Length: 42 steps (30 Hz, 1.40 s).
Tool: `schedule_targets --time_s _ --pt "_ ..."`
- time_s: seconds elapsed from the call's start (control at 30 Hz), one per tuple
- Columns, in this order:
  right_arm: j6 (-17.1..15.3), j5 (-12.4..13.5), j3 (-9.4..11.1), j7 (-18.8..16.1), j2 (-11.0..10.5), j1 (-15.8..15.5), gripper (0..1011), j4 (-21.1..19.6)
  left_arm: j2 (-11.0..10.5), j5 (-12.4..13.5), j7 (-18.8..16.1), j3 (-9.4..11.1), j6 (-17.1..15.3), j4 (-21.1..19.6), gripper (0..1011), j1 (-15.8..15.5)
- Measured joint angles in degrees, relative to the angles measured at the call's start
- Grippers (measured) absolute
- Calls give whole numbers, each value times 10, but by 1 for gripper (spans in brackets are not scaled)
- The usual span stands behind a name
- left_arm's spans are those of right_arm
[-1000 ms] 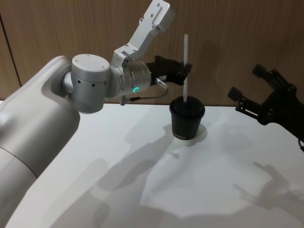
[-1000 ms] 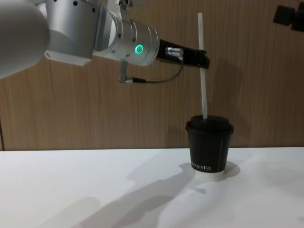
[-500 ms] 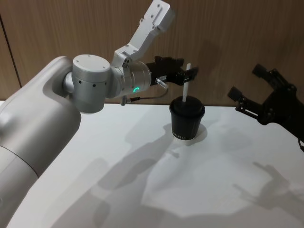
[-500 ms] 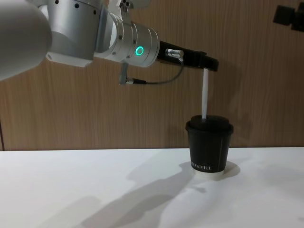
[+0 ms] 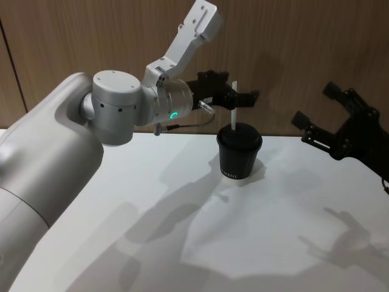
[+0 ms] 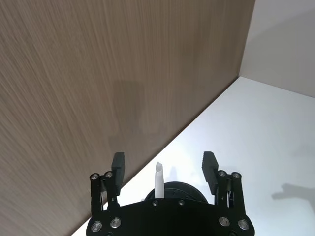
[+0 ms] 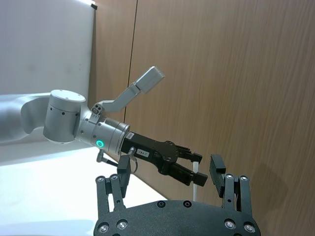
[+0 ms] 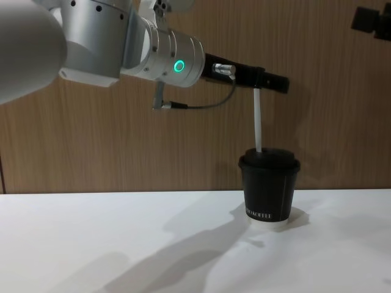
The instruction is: Pick up the straw with one hand, pass it to the other hand, and insert it into the cup.
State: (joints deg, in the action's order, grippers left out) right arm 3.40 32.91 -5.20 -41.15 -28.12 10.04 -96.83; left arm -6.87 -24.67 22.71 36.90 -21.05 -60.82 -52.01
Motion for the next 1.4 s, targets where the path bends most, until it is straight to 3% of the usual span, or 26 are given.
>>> schedule_targets --time_s 0.1,0.4,0.93,1.4 --pt "-1 0 -1 1 0 2 1001 0 -2 0 -1 -2 3 -6 1003 6" --pt "-24 -1 -9 20 2 13 1001 -5 -16 4 -6 -7 19 -42 1003 35" --pt "-144 -20 -39 117 11 38 1001 -46 -35 17 -8 -11 66 -95 1003 84" --pt "-206 -32 -64 185 31 58 1001 -72 -45 25 -6 -13 87 -130 1003 115"
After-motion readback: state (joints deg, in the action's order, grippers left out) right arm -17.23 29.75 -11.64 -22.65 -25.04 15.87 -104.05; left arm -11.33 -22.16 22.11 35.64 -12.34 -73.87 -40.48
